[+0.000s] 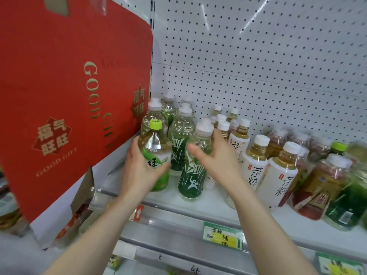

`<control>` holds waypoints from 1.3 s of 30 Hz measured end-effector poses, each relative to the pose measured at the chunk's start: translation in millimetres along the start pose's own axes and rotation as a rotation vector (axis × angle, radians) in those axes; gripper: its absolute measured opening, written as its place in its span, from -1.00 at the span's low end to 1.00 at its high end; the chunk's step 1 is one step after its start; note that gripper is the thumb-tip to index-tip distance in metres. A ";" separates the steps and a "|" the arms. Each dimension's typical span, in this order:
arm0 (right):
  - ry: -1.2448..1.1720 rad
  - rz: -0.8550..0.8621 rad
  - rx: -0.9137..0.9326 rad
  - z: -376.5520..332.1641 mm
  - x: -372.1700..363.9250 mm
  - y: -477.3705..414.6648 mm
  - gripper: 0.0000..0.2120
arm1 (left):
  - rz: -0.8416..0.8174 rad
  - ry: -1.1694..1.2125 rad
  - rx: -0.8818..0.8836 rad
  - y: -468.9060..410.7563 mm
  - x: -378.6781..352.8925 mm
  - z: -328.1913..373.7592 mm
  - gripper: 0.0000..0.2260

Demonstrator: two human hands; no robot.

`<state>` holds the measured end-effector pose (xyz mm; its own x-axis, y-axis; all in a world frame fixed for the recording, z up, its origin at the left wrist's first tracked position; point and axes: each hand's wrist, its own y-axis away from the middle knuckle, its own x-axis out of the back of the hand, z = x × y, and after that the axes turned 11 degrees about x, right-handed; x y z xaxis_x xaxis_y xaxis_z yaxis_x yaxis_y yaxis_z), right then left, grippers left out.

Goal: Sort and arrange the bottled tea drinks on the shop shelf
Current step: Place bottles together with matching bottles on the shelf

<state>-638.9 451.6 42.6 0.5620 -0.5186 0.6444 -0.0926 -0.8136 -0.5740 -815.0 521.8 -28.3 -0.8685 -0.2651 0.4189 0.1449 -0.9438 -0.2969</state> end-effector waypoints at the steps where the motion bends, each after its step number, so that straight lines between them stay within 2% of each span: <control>1: -0.014 -0.008 0.005 -1.6 -5.1 -3.9 -0.54 | 0.013 -0.019 0.014 -2.1 7.1 -3.2 -0.01; 4: -0.053 -0.034 0.031 -10.7 -23.8 -18.9 -0.55 | 0.012 -0.025 0.036 -8.9 25.0 -11.6 0.02; 9: -0.035 -0.035 0.019 -21.2 -53.6 -45.8 -0.39 | -0.013 -0.019 0.067 -12.9 32.5 -15.9 0.02; 14: 0.018 -0.044 -0.004 -19.5 -52.3 -46.0 -0.30 | -0.041 -0.018 0.074 -11.2 33.2 -13.2 0.03; 16: 0.076 -0.104 -0.013 -19.5 -44.4 -44.5 -0.26 | -0.002 -0.043 0.063 -5.3 34.4 -7.7 0.01; 19: 0.133 -0.203 0.000 -19.0 -11.1 -41.9 -0.29 | 0.144 -0.031 -0.133 10.8 36.6 10.1 -0.19; 21: 0.097 -0.189 0.038 -16.5 28.0 -38.7 -0.46 | 0.182 -0.001 -0.302 16.7 34.8 29.8 -0.34; 24: 0.077 -0.158 0.051 -5.7 92.3 -38.7 -0.71 | 0.089 -0.016 -0.473 16.3 19.8 67.5 -0.49; 26: 0.119 -0.157 0.028 10.0 127.2 -47.9 -0.77 | 0.015 -0.052 -0.555 11.8 4.9 97.4 -0.56; 30: 0.210 -0.173 -0.035 54.9 168.7 -77.6 -0.81 | -0.203 -0.086 -0.528 -12.0 -31.7 152.0 -0.61; 34: 0.259 -0.337 -0.080 98.4 165.1 -112.1 -0.74 | -0.374 -0.182 -0.447 -39.6 -66.8 171.9 -0.60; 39: 0.312 -0.641 -0.064 134.3 127.9 -155.2 -0.57 | -0.448 -0.193 -0.404 -44.5 -83.4 160.1 -0.59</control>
<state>-442.2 546.8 146.3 0.2610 0.0232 0.9650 0.1238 -0.9923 -0.0097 -673.1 554.3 87.4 -0.6969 0.0723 0.7135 -0.4363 -0.8324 -0.3417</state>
